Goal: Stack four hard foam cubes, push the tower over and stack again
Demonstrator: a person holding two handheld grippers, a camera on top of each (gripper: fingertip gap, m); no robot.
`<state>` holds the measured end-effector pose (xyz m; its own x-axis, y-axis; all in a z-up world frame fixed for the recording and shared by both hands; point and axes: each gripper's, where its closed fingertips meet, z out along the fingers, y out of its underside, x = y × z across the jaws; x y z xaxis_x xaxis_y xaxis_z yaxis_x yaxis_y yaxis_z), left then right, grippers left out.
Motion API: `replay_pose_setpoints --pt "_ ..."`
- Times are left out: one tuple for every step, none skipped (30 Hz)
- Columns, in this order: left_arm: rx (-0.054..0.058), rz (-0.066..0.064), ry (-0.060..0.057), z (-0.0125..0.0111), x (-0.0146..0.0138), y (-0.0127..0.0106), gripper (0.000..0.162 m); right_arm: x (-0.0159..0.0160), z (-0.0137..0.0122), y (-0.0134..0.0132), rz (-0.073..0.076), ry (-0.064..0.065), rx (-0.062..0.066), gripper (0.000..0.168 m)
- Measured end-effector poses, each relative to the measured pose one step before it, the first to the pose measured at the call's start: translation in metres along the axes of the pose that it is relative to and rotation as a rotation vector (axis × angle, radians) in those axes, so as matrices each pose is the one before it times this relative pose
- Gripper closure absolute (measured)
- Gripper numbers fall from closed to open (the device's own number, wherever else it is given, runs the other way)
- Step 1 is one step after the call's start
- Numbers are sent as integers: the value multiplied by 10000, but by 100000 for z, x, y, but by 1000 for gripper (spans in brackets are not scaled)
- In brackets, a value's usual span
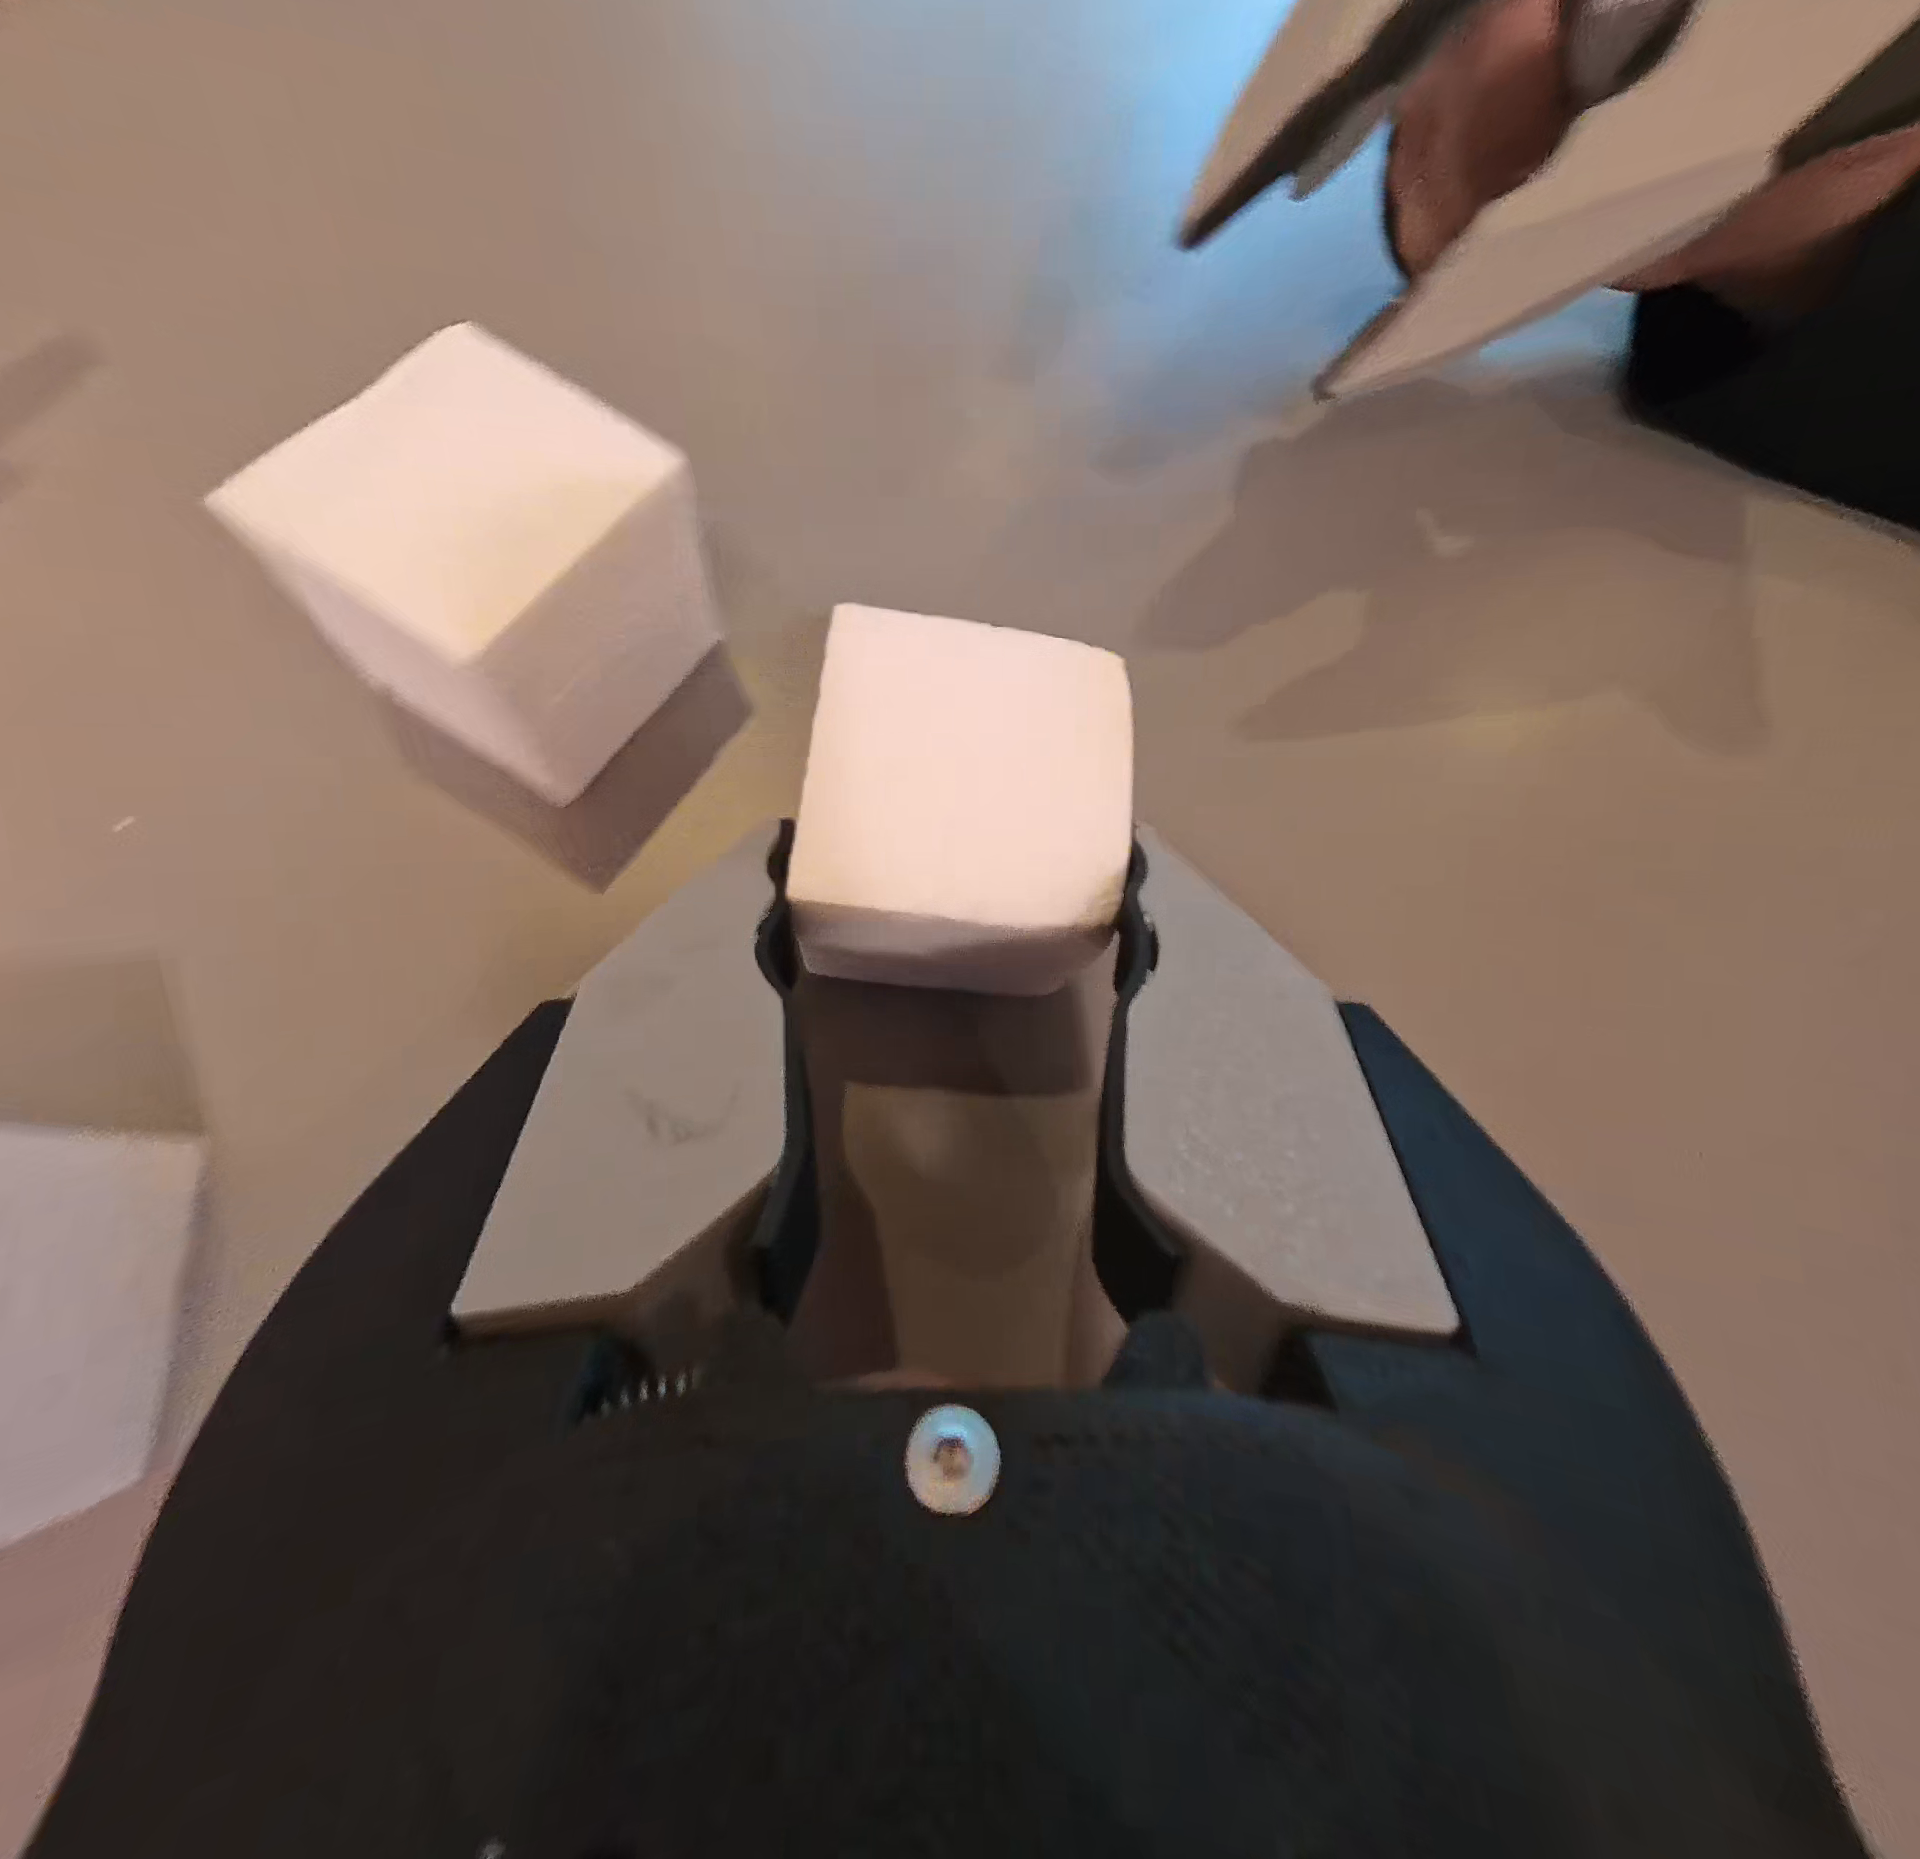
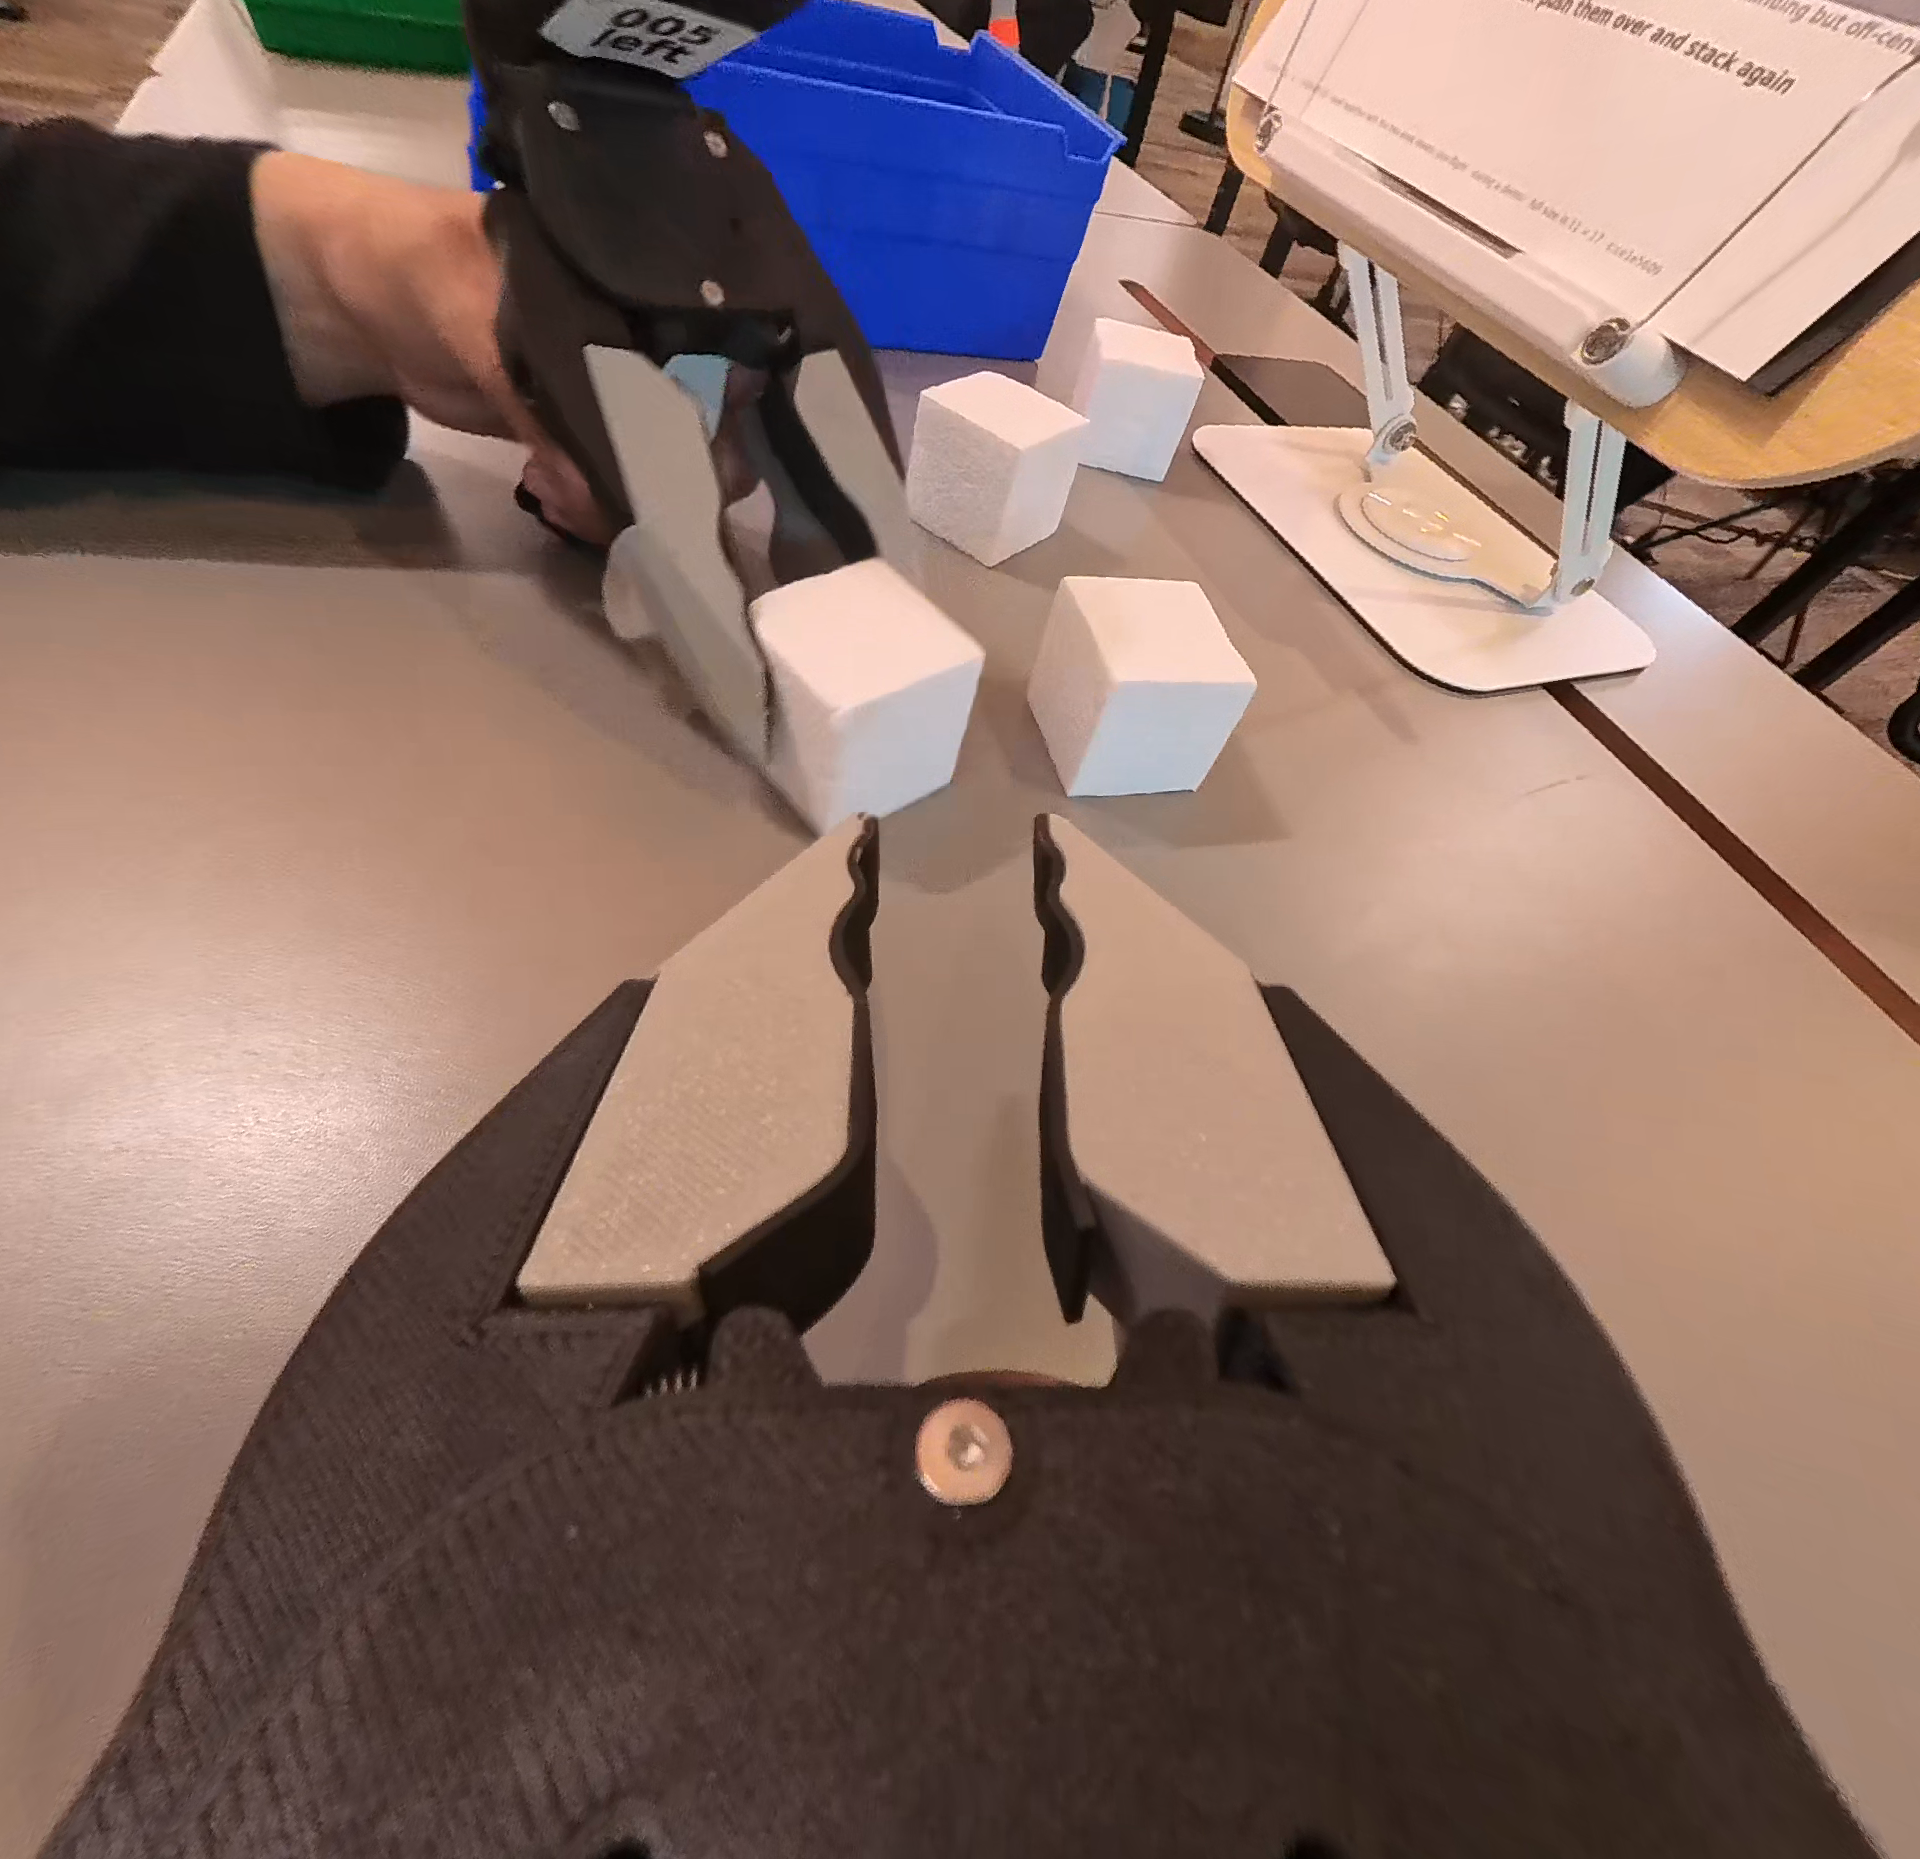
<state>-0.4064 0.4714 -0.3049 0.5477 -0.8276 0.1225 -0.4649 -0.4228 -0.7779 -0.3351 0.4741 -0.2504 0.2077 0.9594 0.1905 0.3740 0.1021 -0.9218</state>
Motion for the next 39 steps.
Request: replay_pose_setpoints --pt "-19 144 210 512 931 -248 102 200 -106 -21 36 64 30 141" --pt "-7 152 195 571 916 -300 102 258 -158 -68 53 83 56 141" --pt "-61 178 186 585 921 -270 102 270 -188 -105 76 83 82 141" --pt "-114 215 110 572 787 -222 101 287 -206 -122 90 89 93 142" --pt "-89 253 37 505 683 -257 101 266 -205 -129 100 82 112 141" --pt "-67 254 52 409 675 -249 101 224 -199 -128 113 58 114 141" --pt "-46 221 40 279 600 -239 99 193 -166 -76 112 47 82 141" --pt "9 174 -34 122 394 -233 94 177 -139 -55 87 62 65 141" --pt "67 128 -105 -98 155 -225 87 139 -127 -68 64 60 73 141" --pt "137 66 -167 -327 -74 -203 84 111 -120 -66 45 62 71 141" --pt "230 -39 -149 -594 -213 -251 81 124 -103 -70 28 83 66 141" --pt "313 -159 -55 -829 -228 -282 78 122 -85 -83 18 86 70 141" --pt "352 -236 -27 -1064 -366 -271 75 97 -75 -66 25 67 63 141" --pt "358 -237 -175 -1255 -767 -243 74 43 -59 -15 28 33 25 142" --pt "342 -183 -425 -1389 -1326 -234 74 57 -40 8 20 47 10 142" --pt "339 -172 -622 -1436 -1814 -212 74 65 -35 -2 10 46 26 142" --pt "320 -221 -687 -1360 -2107 -209 74 36 -2 9 13 23 11 143" --pt "271 -289 -584 -1186 -2073 -173 75 34 -1 2 11 16 -8 143" --pt "201 -309 -409 -982 -1836 -72 75 21 10 -56 2 6 19 143" --pt "97 -241 -333 -755 -1664 113 75 -4 16 -66 2 -12 27 143" --pt "-37 -121 -351 -548 -1586 353 75 11 25 -53 2 -11 16 143" --pt "-172 4 -386 -331 -1513 570 75 -4 39 -57 -3 -13 15 143" --pt "-215 74 -361 -152 -1341 658 74 -16 51 -53 13 -26 20 143" --pt "-197 71 -251 24 -1058 624 74 -17 60 -50 41 -34 28 143" --pt "-194 21 -117 184 -741 612 74 14 53 -45 40 -22 26 143" --pt "-189 -23 27 299 -428 569 73 35 62 -45 20 1 22 143" --pt "-189 -36 63 369 -305 510 72 99 56 -5 -5 36 8 142" --pt "-206 13 -69 381 -433 450 71 65 55 11 -7 13 -6 142" --pt "-178 124 -169 369 -487 288 70 14 66 21 10 -26 -14 142" --pt "-87 186 -146 352 -377 72 70 -25 77 55 20 -44 -19 142" --pt "-24 156 -62 362 -216 -78 70 -54 86 55 12 -49 -32 142" --pt "-49 89 29 410 -93 -56 71 -82 100 47 -9 -47 -33 142" --pt "-89 46 73 469 -45 41 75 -67 76 36 -33 -24 -31 142" --pt "-114 20 101 513 6 138 80 -65 62 20 -36 -14 -26 142" --pt "-170 3 147 502 93 283 91 -67 53 14 -23 -21 -18 142" --pt "-201 -12 159 383 152 342 103 -36 14 -1 -19 -8 -15 142" --pt "-108 -39 92 127 116 127 103 14 -17 -15 -17 20 -4 142" --pt "59 0 93 -115 232 -135 104 43 -39 -71 -6 28 23 142" --pt "156 7 112 -254 356 -261 104 37 -65 -94 12 22 40 142"
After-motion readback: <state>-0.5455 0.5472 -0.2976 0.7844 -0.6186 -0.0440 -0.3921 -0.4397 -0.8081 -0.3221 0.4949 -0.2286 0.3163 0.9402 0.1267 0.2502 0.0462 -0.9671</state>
